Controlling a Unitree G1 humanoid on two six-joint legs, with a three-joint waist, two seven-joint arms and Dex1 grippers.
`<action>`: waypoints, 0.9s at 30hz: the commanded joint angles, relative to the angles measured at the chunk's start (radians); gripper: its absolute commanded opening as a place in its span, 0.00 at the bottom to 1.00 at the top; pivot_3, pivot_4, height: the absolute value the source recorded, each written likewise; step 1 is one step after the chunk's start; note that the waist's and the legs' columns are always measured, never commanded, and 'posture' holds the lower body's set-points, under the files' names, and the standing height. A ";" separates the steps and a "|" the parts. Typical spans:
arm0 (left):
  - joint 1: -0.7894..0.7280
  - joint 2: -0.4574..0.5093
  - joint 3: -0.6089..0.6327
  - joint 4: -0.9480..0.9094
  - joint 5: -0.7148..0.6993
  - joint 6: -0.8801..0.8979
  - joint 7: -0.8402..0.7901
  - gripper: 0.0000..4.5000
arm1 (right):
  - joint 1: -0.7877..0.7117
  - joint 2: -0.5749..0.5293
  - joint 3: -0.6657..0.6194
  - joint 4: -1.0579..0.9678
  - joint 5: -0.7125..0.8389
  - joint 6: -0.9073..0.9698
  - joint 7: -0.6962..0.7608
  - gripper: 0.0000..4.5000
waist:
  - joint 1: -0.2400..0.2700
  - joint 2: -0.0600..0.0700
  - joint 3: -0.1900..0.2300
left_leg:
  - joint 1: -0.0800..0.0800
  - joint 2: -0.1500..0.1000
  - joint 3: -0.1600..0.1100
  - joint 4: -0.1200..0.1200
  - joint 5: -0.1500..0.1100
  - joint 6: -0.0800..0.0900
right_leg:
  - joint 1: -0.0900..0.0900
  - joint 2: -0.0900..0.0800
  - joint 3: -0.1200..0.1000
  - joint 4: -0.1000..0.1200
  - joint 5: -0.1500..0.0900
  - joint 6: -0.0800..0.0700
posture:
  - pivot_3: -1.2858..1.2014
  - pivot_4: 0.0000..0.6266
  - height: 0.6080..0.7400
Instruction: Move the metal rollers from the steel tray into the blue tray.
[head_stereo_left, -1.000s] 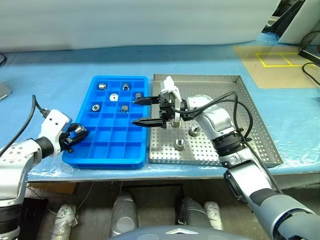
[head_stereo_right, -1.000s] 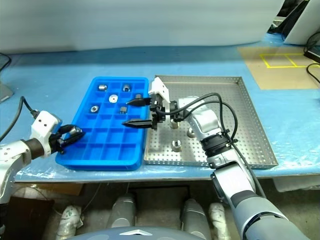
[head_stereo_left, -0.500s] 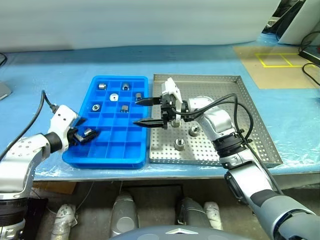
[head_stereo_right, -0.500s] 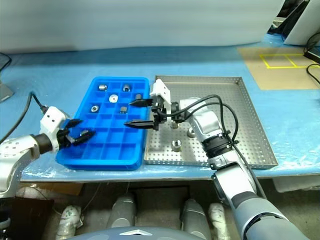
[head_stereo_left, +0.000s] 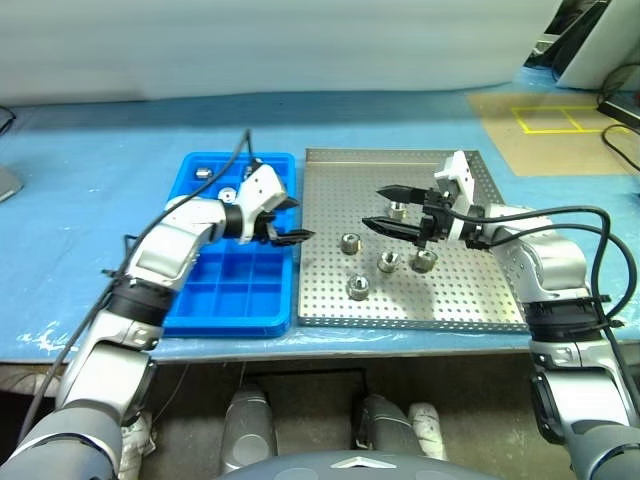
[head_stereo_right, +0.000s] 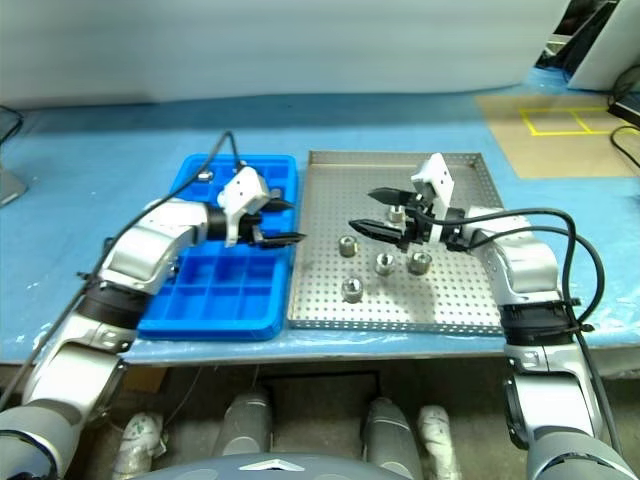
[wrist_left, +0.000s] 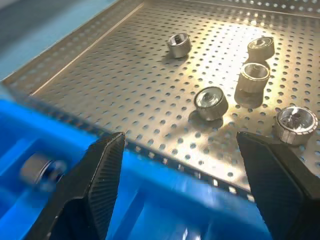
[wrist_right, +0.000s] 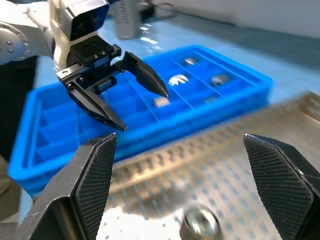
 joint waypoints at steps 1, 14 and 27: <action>-0.081 -0.078 -0.075 0.092 0.004 -0.075 -0.134 0.84 | 0.084 -0.027 -0.082 -0.161 0.046 0.046 -0.080 0.96 | -0.014 0.000 0.000 | 0.000 0.000 0.000 0.000 0.000 0.001 | 0.000 0.000 0.001 0.000 0.000 0.000 | 0.47 0.24 1.00; -0.153 -0.180 -0.239 0.396 0.172 -0.330 -0.357 0.84 | 0.307 -0.027 -0.150 -0.408 0.093 0.119 -0.277 0.96 | -0.081 0.001 0.000 | 0.010 0.000 0.006 -0.001 -0.002 0.004 | 0.008 -0.001 0.003 -0.003 0.000 0.000 | 0.41 0.24 1.00; -0.126 -0.264 -0.224 0.506 0.254 -0.332 -0.316 0.84 | 0.344 -0.041 -0.126 -0.446 0.095 0.122 -0.321 0.96 | -0.085 0.001 0.000 | 0.011 0.000 0.008 -0.001 -0.005 0.009 | 0.010 -0.001 0.004 -0.005 0.000 0.000 | 0.41 0.24 1.00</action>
